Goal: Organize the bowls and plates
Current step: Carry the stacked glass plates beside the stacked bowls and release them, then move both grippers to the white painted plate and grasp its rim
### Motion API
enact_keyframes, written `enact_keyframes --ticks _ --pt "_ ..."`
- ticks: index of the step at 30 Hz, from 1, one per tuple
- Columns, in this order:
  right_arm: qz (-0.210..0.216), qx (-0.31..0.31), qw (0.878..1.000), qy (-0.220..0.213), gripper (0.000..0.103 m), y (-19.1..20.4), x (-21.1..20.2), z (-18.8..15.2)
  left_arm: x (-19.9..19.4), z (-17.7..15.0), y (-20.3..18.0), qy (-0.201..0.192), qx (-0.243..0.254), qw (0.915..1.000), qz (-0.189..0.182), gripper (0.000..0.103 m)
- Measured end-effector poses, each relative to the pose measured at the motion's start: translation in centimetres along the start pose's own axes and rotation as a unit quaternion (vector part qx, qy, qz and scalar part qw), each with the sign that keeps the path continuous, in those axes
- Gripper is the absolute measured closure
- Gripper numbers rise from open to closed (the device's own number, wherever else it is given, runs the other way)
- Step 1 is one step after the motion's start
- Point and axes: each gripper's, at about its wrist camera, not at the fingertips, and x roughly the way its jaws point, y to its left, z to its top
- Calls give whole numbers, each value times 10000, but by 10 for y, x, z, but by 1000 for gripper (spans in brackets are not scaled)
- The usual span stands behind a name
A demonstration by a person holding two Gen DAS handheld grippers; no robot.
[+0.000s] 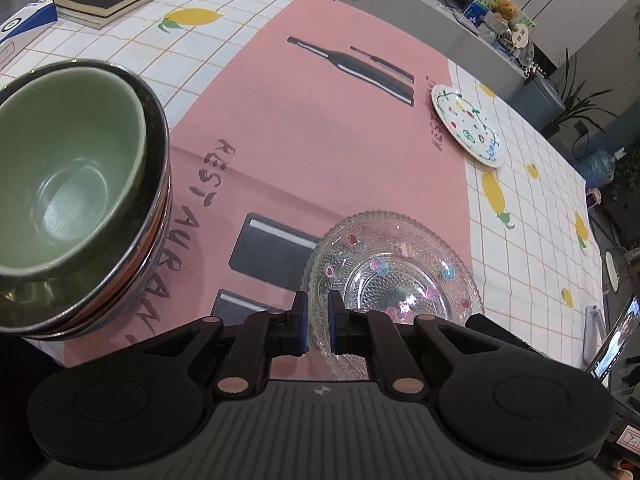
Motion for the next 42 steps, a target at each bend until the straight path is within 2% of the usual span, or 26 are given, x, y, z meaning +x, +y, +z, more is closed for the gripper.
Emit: enact_keyframes --ticks 15,23,27,30,32,34,38,40,42 --pt "-33 -18 10000 -57 96 -2 -2 -5 -1 -4 -8 -70 312 9993 185 95" --pt "51 41 10000 -73 95 -5 -6 -6 -1 -3 -8 -36 323 9994 148 94" --pt "-24 189 9996 -214 92 -9 -10 -6 -7 -4 -11 -258 459 9984 216 92" --pt "-34 246 9993 -271 91 -10 -12 -5 -12 -3 -16 -406 548 9976 117 88" --pt "-92 218 9993 -303 86 -8 -13 -4 -15 -2 -21 -485 609 9969 58 86" --pt "-194 164 9991 -331 71 -5 -14 -1 -18 -1 -27 -616 738 9954 44 86" --pt "-312 88 9988 -377 70 -4 -15 4 -22 4 -43 -798 1051 9912 57 85" --pt "-370 54 9986 -367 59 -5 -16 8 -23 9 -49 -843 1123 9901 30 85" --pt "-375 -30 9983 -443 56 -6 -18 13 -22 14 -56 -883 1187 9890 7 85"
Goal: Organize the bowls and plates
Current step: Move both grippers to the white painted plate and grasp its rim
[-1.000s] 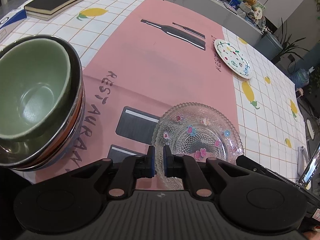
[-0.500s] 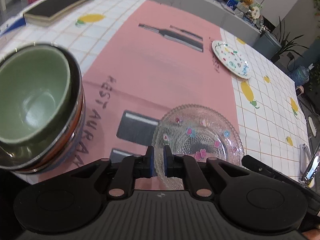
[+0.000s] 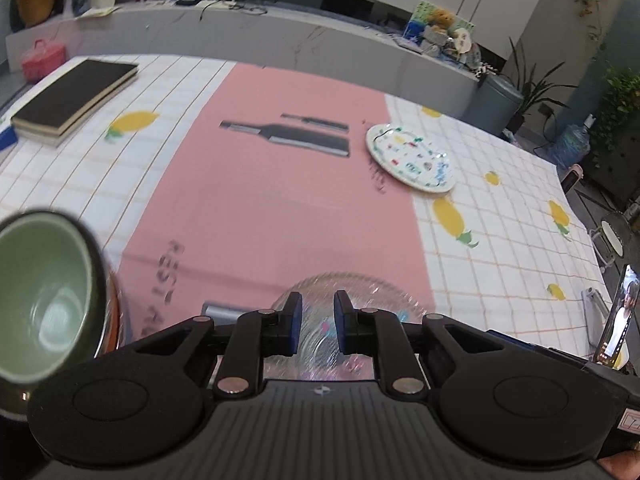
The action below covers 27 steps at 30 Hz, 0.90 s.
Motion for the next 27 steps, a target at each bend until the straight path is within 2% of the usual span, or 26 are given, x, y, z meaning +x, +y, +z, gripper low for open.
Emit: enact_keyframes --ticks 2,5,12,15,17,19,23,27 --pt "-54 -82 9999 -97 56 -1 -2 7 2 7 -6 -35 62 10000 12 85" --pt "-302 -141 9989 -343 45 -4 -4 20 5 18 -15 -94 149 9998 22 85" --pt "-566 -21 9955 -759 45 -19 8 56 23 45 -30 -92 218 9997 29 84" --pt "-584 60 9942 -895 45 -26 19 69 34 56 -32 -56 157 9999 -36 75" --pt "-551 114 9941 -932 45 -31 29 78 43 64 -34 -66 99 9999 -56 62" --pt "-546 198 9933 -1003 45 -36 39 86 51 70 -36 -113 36 9999 -57 54" --pt "-652 408 9924 -960 45 -51 63 107 70 84 -44 -127 46 9999 -36 54" --pt "-539 602 9926 -901 46 -68 85 128 90 97 -49 -229 17 9996 -142 54"
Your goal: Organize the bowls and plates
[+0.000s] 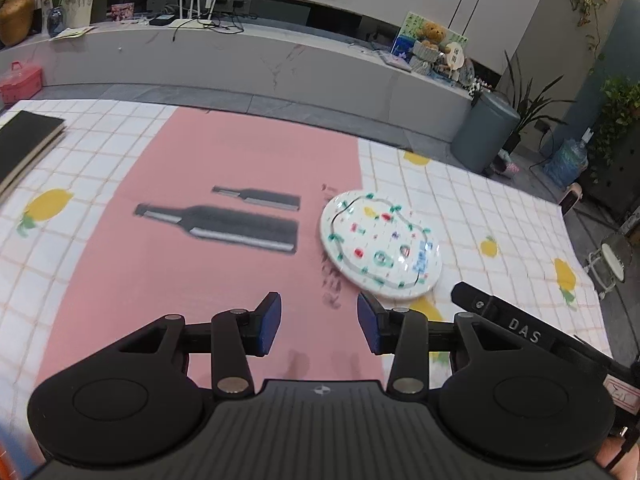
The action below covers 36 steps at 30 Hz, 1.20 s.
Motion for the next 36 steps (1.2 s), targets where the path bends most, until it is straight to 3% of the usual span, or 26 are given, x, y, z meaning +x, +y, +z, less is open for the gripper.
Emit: enact_keyframes --ticks 3,10,17,22,27,31,36 --pt "17 134 9999 72 47 -6 18 10 19 8 0 11 -102 9999 -47 54" --pt "164 563 9978 322 65 -23 56 24 62 21 8 165 -564 9979 -268 54" --pt "281 963 9940 426 74 -41 73 31 105 30 23 320 -1090 9929 -355 57" --pt "361 1251 9903 486 82 -53 84 30 119 33 27 280 -1187 9917 -407 57" --pt "617 1493 9854 530 84 -58 89 29 125 38 26 222 -1178 9915 -501 57" --pt "637 1356 9874 518 84 -54 89 28 131 39 22 269 -1156 9914 -552 76" --pt "520 1350 9881 533 96 -54 90 28 130 38 23 249 -1261 9904 -518 82"
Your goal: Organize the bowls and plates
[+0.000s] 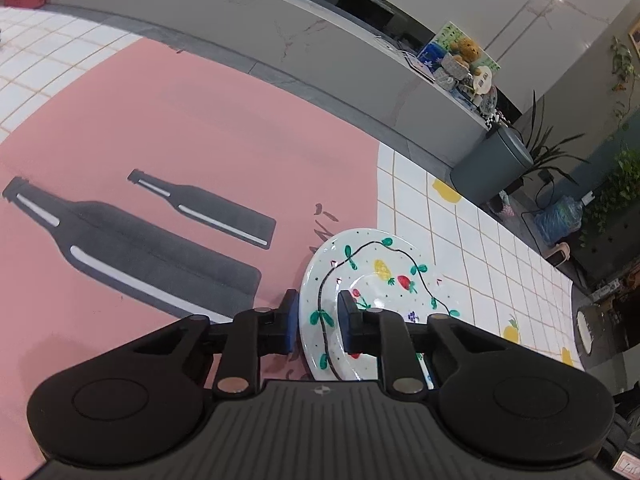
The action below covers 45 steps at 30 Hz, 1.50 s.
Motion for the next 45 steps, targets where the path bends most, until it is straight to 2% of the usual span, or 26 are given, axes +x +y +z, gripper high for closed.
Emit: enact_keyframes --ticks 2,6,14,24,31,36,39,41,45 --pt "-35 1 10000 28 96 1 0 1 -1 1 1 36 -85 10000 4 86" --pt "-61 -131 9999 89 96 4 -2 1 -5 -1 0 6 10 9999 100 87" --pt "143 156 9995 234 96 1 -17 2 -26 -3 3 -22 -118 9999 7 90" --pt "-12 386 9966 730 96 -6 -44 -25 -61 -32 13 165 -187 9997 10 93" --pt "50 556 9929 1049 96 -24 -60 -48 -63 -43 20 494 -152 9986 77 93" --pt "245 571 9916 1136 93 -30 -62 -49 -58 -51 24 794 -98 9967 166 89" --pt "345 603 9906 1176 91 -36 -62 -47 -60 -52 28 766 -117 9969 113 85" --pt "393 576 9909 1150 88 -39 -62 -44 -61 -50 31 744 -146 9971 71 78" --pt "616 679 9880 1245 84 -46 -61 -43 -58 -49 30 790 -46 9969 -37 77"
